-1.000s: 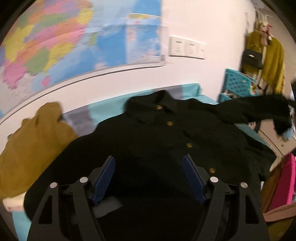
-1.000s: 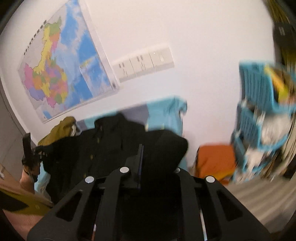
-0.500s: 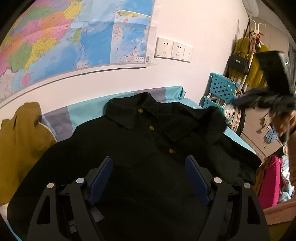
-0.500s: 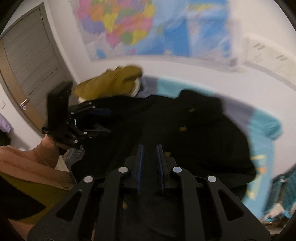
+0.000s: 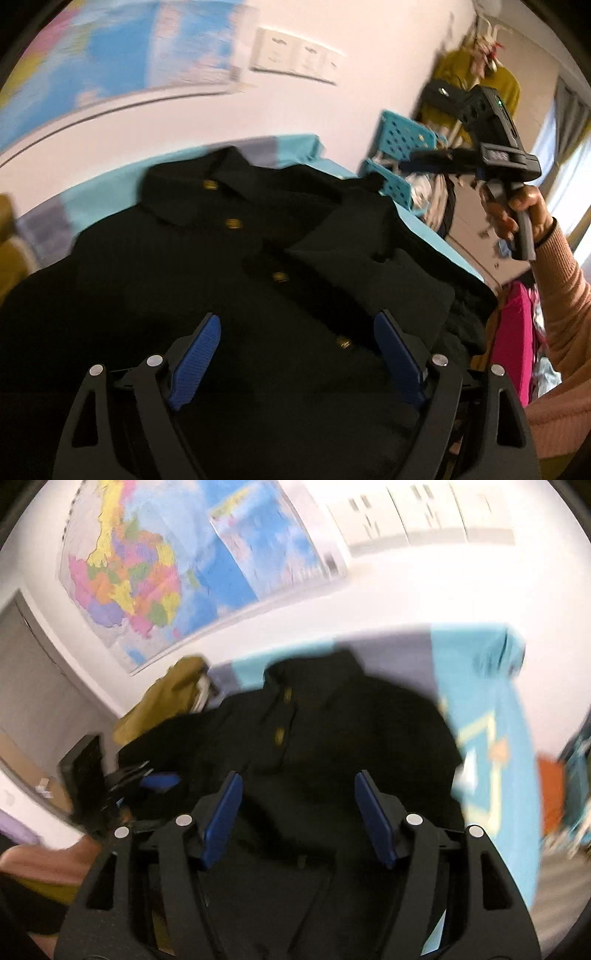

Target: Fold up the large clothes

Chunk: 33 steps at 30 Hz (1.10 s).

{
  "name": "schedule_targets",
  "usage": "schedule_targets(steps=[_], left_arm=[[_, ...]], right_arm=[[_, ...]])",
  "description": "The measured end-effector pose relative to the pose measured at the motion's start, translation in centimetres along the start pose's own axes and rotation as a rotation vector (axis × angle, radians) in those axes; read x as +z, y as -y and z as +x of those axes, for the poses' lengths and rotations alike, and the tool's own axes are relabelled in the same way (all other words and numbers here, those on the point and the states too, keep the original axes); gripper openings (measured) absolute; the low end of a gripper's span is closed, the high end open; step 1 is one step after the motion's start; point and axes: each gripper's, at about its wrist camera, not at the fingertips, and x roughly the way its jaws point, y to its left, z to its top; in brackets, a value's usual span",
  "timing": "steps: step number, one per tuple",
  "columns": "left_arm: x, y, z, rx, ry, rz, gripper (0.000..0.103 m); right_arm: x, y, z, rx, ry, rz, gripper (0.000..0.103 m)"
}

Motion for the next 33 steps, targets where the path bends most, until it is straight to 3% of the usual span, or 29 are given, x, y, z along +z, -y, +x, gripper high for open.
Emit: schedule_targets(steps=[2, 6, 8, 11, 16, 18, 20, 24, 29, 33], left_arm=[[0.4, 0.6, 1.6, -0.030, -0.026, 0.005, 0.082], [0.7, 0.3, 3.2, -0.064, -0.059, -0.035, 0.082], [0.7, 0.1, 3.3, -0.081, -0.065, -0.056, 0.082], [0.7, -0.7, 2.4, -0.084, -0.043, -0.087, 0.082], [0.7, -2.7, -1.1, -0.044, 0.037, -0.147, 0.082], [0.7, -3.6, -2.5, -0.029, 0.062, -0.175, 0.082], [0.5, -4.7, -3.9, -0.011, 0.086, -0.209, 0.082], [-0.6, -5.6, -5.3, 0.036, 0.081, -0.237, 0.082], [-1.9, -3.8, -4.4, -0.012, 0.028, -0.199, 0.082], [-2.1, -0.4, -2.9, -0.068, 0.007, -0.101, 0.086]], right_arm=[[-2.0, 0.1, 0.6, 0.011, -0.044, 0.008, 0.071], [-7.3, -0.7, 2.5, 0.085, -0.127, 0.003, 0.070], [-9.1, -1.8, 3.8, 0.125, -0.158, -0.006, 0.050], [-10.1, -4.6, 4.7, 0.181, -0.143, -0.065, 0.030], [-8.9, -11.2, 7.1, 0.313, -0.071, -0.197, 0.025], [-8.2, -13.2, 8.9, 0.358, -0.067, -0.226, 0.027], [-7.7, -14.6, 10.7, 0.370, -0.093, -0.232, 0.057], [-6.9, -15.1, 9.7, 0.372, -0.074, -0.272, 0.059], [-4.5, -10.8, 4.7, 0.319, 0.068, -0.180, 0.067], [-2.8, -6.1, 1.7, 0.155, 0.167, -0.105, 0.067]])
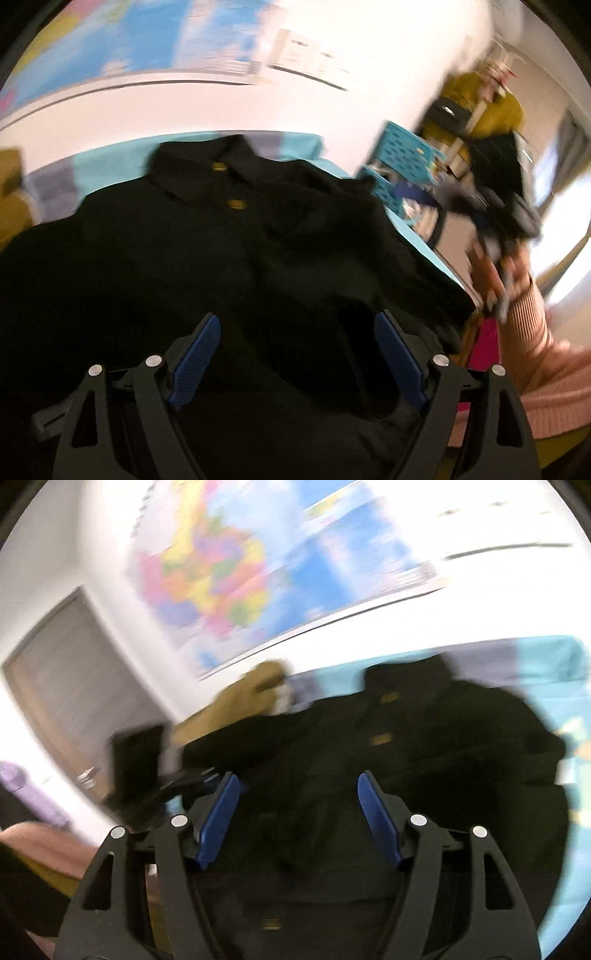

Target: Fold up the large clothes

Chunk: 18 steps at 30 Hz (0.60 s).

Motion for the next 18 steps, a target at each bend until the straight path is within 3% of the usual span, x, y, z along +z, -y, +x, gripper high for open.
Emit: schedule_targets(steps=[3, 6, 8, 9, 11, 13, 15, 16, 17, 18], left_arm=[[-0.2, 1.9, 1.4, -0.014, -0.033, 0.056, 0.091], [-0.2, 2.2, 2.8, -0.007, -0.078, 0.054, 0.091], [0.0, 1.6, 3.9, 0.013, -0.113, 0.023, 0.089], [0.0, 1.3, 4.3, 0.027, -0.119, 0.011, 0.082], [0.3, 0.4, 5.2, 0.046, -0.136, -0.016, 0.041], [0.9, -1.4, 5.7, 0.033, -0.169, -0.079, 0.010], [1.6, -2.6, 5.1, 0.038, -0.146, -0.097, 0.006], [2.0, -3.0, 4.6, 0.046, -0.127, -0.100, 0.005], [2.5, -3.6, 3.8, 0.069, -0.100, -0.104, 0.004], [3.2, -4.1, 3.2, 0.085, -0.076, -0.108, 0.004]], right_arm=[[0.7, 3.9, -2.0, -0.196, 0.049, 0.030, 0.067], [1.0, 9.3, -2.9, -0.333, 0.064, 0.141, 0.072], [0.9, 12.8, -2.9, -0.369, 0.043, 0.206, 0.072], [0.7, 14.5, -2.6, -0.368, 0.023, 0.239, 0.072], [0.5, 16.7, -1.3, -0.302, -0.022, 0.298, 0.073], [0.4, 18.3, 0.3, -0.241, -0.055, 0.343, 0.074], [0.3, 18.9, 1.6, -0.175, -0.095, 0.359, 0.065], [0.3, 18.7, 2.1, -0.152, -0.107, 0.353, 0.046], [0.6, 18.3, 2.6, -0.126, -0.123, 0.335, 0.015], [1.1, 17.7, 2.7, -0.164, -0.121, 0.289, 0.008]])
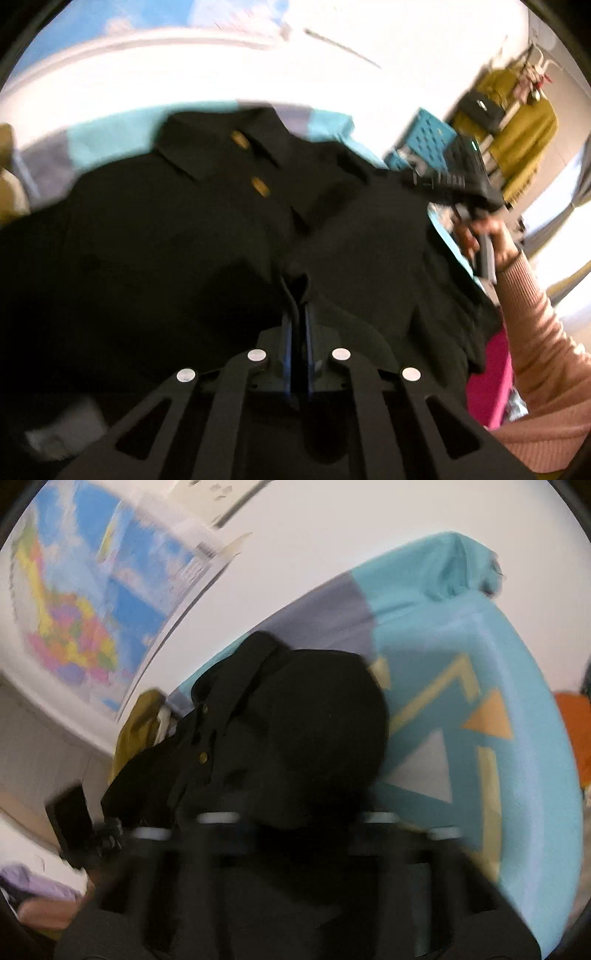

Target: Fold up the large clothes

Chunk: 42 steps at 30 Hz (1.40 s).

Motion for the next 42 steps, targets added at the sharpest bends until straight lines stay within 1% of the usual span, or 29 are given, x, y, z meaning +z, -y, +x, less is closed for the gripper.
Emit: schedule_targets(steps=[2, 4, 5, 7, 8, 10, 11, 13, 15, 17, 18, 19, 20, 21, 22, 23, 25, 27, 28, 29, 30, 31, 32, 33, 35, 37, 38, 40, 42], left_arm=[[1.1, -0.9, -1.7, 0.031, 0.052, -0.007, 0.003], [2.1, -1.6, -3.2, 0.075, 0.103, -0.004, 0.003], [2.8, -2.1, -3.7, 0.095, 0.134, -0.006, 0.003], [4.0, -3.3, -4.2, 0.119, 0.173, -0.021, 0.002], [4.6, -4.2, -3.9, 0.137, 0.187, -0.037, 0.002], [5.2, -5.6, -2.7, 0.139, 0.162, -0.055, 0.002], [5.4, -6.3, -1.3, 0.157, 0.123, -0.069, 0.002], [5.7, -7.1, 0.4, 0.178, 0.070, -0.092, 0.002], [5.4, -7.9, 2.1, 0.184, -0.008, -0.132, 0.010], [5.1, -8.3, 2.4, 0.147, -0.037, -0.157, 0.043], [5.1, -8.3, 2.0, 0.146, -0.026, -0.157, 0.049], [5.0, -8.2, 1.3, 0.143, 0.001, -0.149, 0.059], [5.2, -8.1, 1.0, 0.133, 0.015, -0.144, 0.067], [5.4, -8.0, 0.6, 0.119, 0.033, -0.141, 0.071], [5.7, -8.1, 0.4, 0.117, 0.046, -0.139, 0.079], [6.0, -8.0, 0.4, 0.132, 0.051, -0.136, 0.082], [6.9, -7.6, 1.5, 0.153, 0.030, -0.125, 0.082], [8.0, -7.4, 3.3, 0.186, 0.004, -0.111, 0.082], [8.5, -7.2, 4.2, 0.211, 0.001, -0.098, 0.081], [9.0, -7.1, 5.2, 0.228, -0.002, -0.095, 0.077], [9.2, -7.2, 5.9, 0.227, -0.009, -0.101, 0.067], [9.3, -7.4, 6.3, 0.220, -0.016, -0.111, 0.031], [9.1, -7.6, 6.4, 0.228, -0.026, -0.121, 0.000], [8.9, -7.6, 6.0, 0.244, -0.009, -0.129, 0.003], [8.1, -7.6, 4.3, 0.261, 0.049, -0.135, 0.001], [6.8, -7.7, 1.8, 0.228, 0.088, -0.150, 0.002], [6.0, -7.9, 0.8, 0.211, 0.095, -0.168, 0.002], [4.8, -8.1, -0.1, 0.231, 0.086, -0.181, 0.002], [3.8, -8.1, -0.3, 0.237, 0.074, -0.168, 0.002]], right_arm=[[0.8, -1.3, -1.5, -0.022, 0.031, -0.049, 0.008], [1.9, -2.2, -4.3, -0.056, 0.116, -0.078, 0.007], [2.7, -2.4, -6.0, -0.091, 0.173, -0.082, 0.006], [3.4, -1.9, -7.1, -0.117, 0.212, -0.064, 0.006], [3.7, -1.2, -7.0, -0.149, 0.214, -0.033, 0.006], [3.8, -0.1, -5.6, -0.218, 0.189, 0.006, 0.007], [3.7, 0.8, -4.2, -0.243, 0.154, 0.024, 0.007], [3.4, 2.0, -2.8, -0.255, 0.126, 0.060, 0.009], [3.1, 2.8, -2.1, -0.261, 0.119, 0.097, 0.015], [2.9, 2.8, -2.2, -0.258, 0.128, 0.114, 0.022], [2.9, 2.7, -2.7, -0.268, 0.140, 0.114, 0.028], [2.8, 2.2, -3.3, -0.307, 0.161, 0.106, 0.042], [2.9, 1.7, -3.8, -0.334, 0.179, 0.090, 0.053], [2.8, 0.9, -4.6, -0.350, 0.214, 0.063, 0.056], [2.7, 0.3, -5.4, -0.355, 0.242, 0.041, 0.057], [2.5, -0.9, -5.9, -0.363, 0.264, 0.007, 0.058], [2.3, -2.2, -6.2, -0.345, 0.276, -0.044, 0.061], [1.8, -3.6, -5.7, -0.323, 0.259, -0.088, 0.062], [1.7, -4.1, -5.2, -0.315, 0.243, -0.105, 0.062], [1.6, -4.5, -4.7, -0.307, 0.231, -0.118, 0.062], [1.4, -4.9, -4.1, -0.291, 0.217, -0.123, 0.062], [1.2, -5.2, -3.5, -0.277, 0.196, -0.126, 0.062], [0.9, -5.6, -3.0, -0.269, 0.179, -0.139, 0.062], [0.7, -6.2, -2.7, -0.265, 0.171, -0.154, 0.062], [0.1, -7.9, -1.8, -0.255, 0.146, -0.212, 0.062], [-0.4, -9.7, -1.1, -0.218, 0.128, -0.265, 0.063], [-0.5, -10.5, -0.6, -0.206, 0.120, -0.284, 0.063], [-1.0, -12.7, 1.2, -0.169, 0.081, -0.358, 0.063], [-1.3, -14.8, 3.6, -0.161, 0.044, -0.427, 0.061]])
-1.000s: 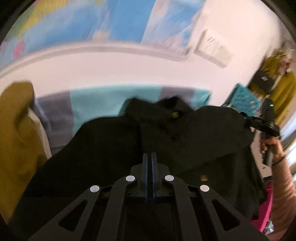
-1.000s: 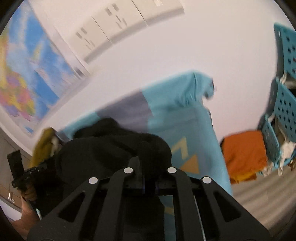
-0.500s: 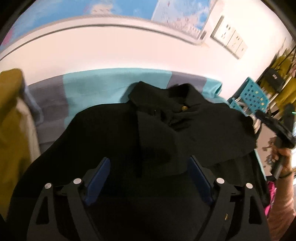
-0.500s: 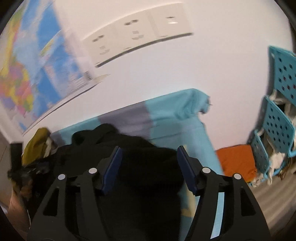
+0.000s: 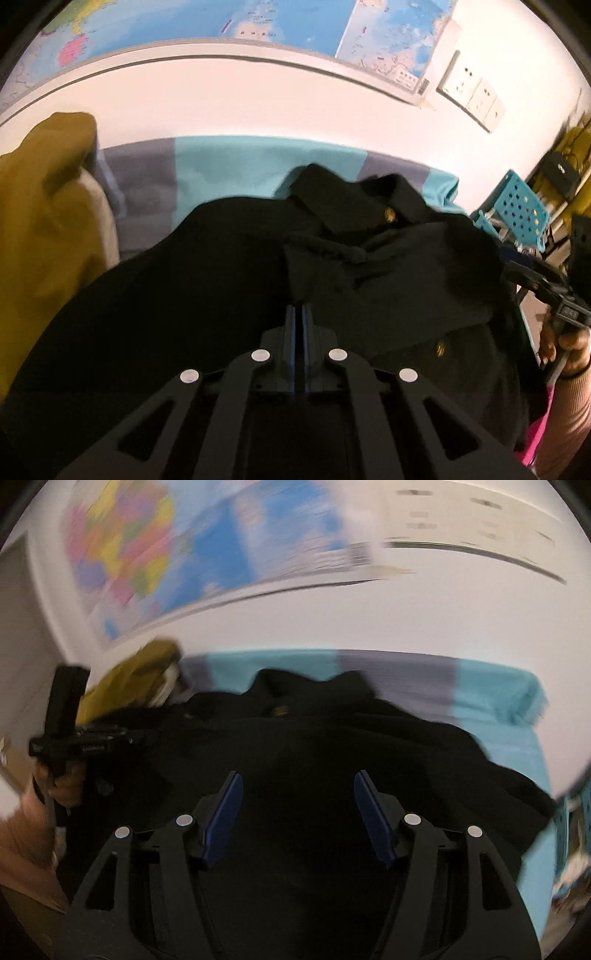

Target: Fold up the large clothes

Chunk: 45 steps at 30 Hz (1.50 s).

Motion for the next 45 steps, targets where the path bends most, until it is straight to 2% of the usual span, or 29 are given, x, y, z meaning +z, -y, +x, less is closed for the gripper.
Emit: schedule_targets(steps=[1, 5, 6, 7, 8, 11, 14, 17, 20, 23, 26, 31, 33, 34, 35, 36, 37, 38, 39, 41, 43, 45], left_arm=[[-0.4, 0.0, 0.0, -0.008, -0.009, 0.008, 0.004], [-1.3, -0.4, -0.3, 0.076, 0.006, -0.001, 0.014], [-1.4, -0.6, -0.5, 0.072, 0.008, -0.009, 0.016], [-1.6, -0.9, -1.1, 0.059, 0.015, -0.018, 0.024], [-1.8, -1.1, -2.1, 0.051, 0.032, -0.020, 0.034], [-3.1, -1.4, -5.8, 0.077, 0.130, 0.020, 0.050], [-4.8, -2.2, -9.4, 0.075, 0.202, 0.039, 0.057], [-6.9, -3.4, -12.8, 0.117, 0.260, 0.049, 0.058], [-8.8, -4.6, -15.1, 0.152, 0.305, 0.039, 0.059], [-10.0, -5.7, -16.5, 0.202, 0.346, 0.025, 0.060], [-10.7, -7.0, -17.3, 0.198, 0.353, -0.018, 0.060], [-11.3, -8.9, -17.8, 0.219, 0.351, -0.061, 0.061], [-11.5, -9.8, -18.2, 0.212, 0.351, -0.088, 0.066], [-11.6, -10.2, -18.3, 0.212, 0.351, -0.098, 0.067], [-11.8, -10.8, -18.5, 0.212, 0.349, -0.113, 0.067], [-11.9, -11.2, -18.6, 0.208, 0.349, -0.125, 0.067], [-11.9, -11.5, -18.7, 0.205, 0.350, -0.131, 0.067], [-12.0, -11.8, -18.9, 0.202, 0.354, -0.140, 0.067], [-12.1, -12.0, -19.1, 0.201, 0.359, -0.144, 0.067], [-12.3, -12.2, -19.7, 0.199, 0.374, -0.145, 0.067], [-12.1, -12.4, -20.4, 0.192, 0.396, -0.143, 0.067], [-11.7, -12.7, -21.4, 0.152, 0.418, -0.151, 0.069]], right_arm=[[0.2, -0.8, 1.0, 0.009, -0.020, -0.019, 0.061], [0.4, -4.1, 5.4, 0.073, -0.108, -0.068, 0.061], [0.3, -4.7, 6.1, 0.074, -0.124, -0.087, 0.061], [0.2, -5.3, 6.8, 0.070, -0.140, -0.097, 0.061], [0.0, -5.6, 7.4, 0.071, -0.151, -0.096, 0.061], [-0.8, -6.7, 8.7, 0.062, -0.193, -0.125, 0.064], [-1.2, -7.4, 8.1, 0.067, -0.192, -0.112, 0.066], [-1.2, -9.0, 6.0, 0.131, -0.148, -0.128, 0.066], [-1.5, -14.1, 3.4, 0.280, -0.100, -0.235, 0.068], [-2.9, -19.8, 3.2, 0.431, -0.120, -0.346, 0.076], [-4.5, -25.1, 4.5, 0.505, -0.159, -0.463, 0.080], [-7.3, -32.8, 8.0, 0.495, -0.215, -0.626, 0.083], [-8.3, -34.8, 9.1, 0.441, -0.213, -0.696, 0.081], [-8.6, -35.3, 10.0, 0.413, -0.227, -0.720, 0.077], [-9.1, -36.0, 10.8, 0.371, -0.248, -0.761, 0.063], [-9.3, -36.0, 11.2, 0.349, -0.252, -0.774, 0.054], [-9.2, -36.0, 11.5, 0.330, -0.255, -0.777, 0.040], [-8.7, -35.7, 11.4, 0.328, -0.247, -0.758, 0.016], [-8.2, -35.1, 10.7, 0.343, -0.241, -0.732, 0.010], [-6.2, -34.0, 9.4, 0.406, -0.212, -0.641, 0.009], [-2.9, -31.6, 7.0, 0.527, -0.175, -0.497, 0.009], [0.6, -28.9, 3.8, 0.611, -0.090, -0.380, 0.009]])
